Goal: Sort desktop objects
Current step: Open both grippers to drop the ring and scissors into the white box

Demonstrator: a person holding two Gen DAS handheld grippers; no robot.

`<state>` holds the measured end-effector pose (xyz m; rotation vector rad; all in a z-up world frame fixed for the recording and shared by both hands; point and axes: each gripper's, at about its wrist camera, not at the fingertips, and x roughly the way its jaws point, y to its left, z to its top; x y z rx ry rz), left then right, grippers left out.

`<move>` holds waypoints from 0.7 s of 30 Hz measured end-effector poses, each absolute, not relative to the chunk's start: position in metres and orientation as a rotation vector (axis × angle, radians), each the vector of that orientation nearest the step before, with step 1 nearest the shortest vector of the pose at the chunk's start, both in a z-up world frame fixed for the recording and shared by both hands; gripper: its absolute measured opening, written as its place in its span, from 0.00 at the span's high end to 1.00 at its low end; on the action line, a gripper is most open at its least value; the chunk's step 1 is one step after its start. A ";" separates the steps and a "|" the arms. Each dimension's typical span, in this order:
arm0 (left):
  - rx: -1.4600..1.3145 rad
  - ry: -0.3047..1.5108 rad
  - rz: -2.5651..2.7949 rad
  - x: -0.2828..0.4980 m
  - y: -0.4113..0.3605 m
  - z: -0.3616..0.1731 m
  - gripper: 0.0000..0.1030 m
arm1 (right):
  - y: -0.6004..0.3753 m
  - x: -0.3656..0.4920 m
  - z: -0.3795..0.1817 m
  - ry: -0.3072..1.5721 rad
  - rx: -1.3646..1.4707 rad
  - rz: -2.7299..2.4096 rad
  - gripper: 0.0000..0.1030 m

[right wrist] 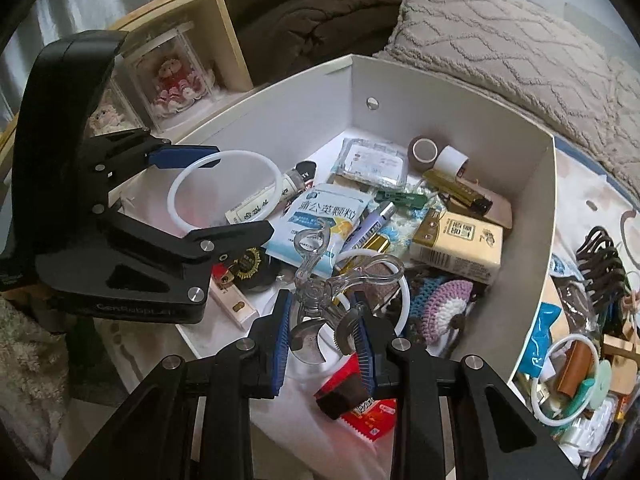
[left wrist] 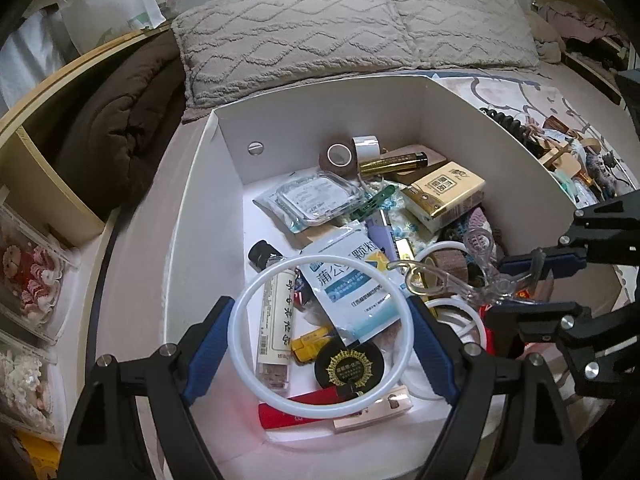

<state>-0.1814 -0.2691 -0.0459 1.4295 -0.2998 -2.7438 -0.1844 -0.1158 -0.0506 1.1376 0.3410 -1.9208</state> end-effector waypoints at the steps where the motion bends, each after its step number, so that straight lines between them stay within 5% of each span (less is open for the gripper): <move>1: 1.432 -0.300 -2.745 -0.182 -0.269 -0.046 0.18 | -0.116 -0.185 -0.051 0.352 1.146 -1.922 0.71; 21: 1.512 -0.269 -2.750 -0.187 -0.266 -0.050 0.18 | -0.109 -0.186 -0.049 0.361 1.225 -1.904 0.71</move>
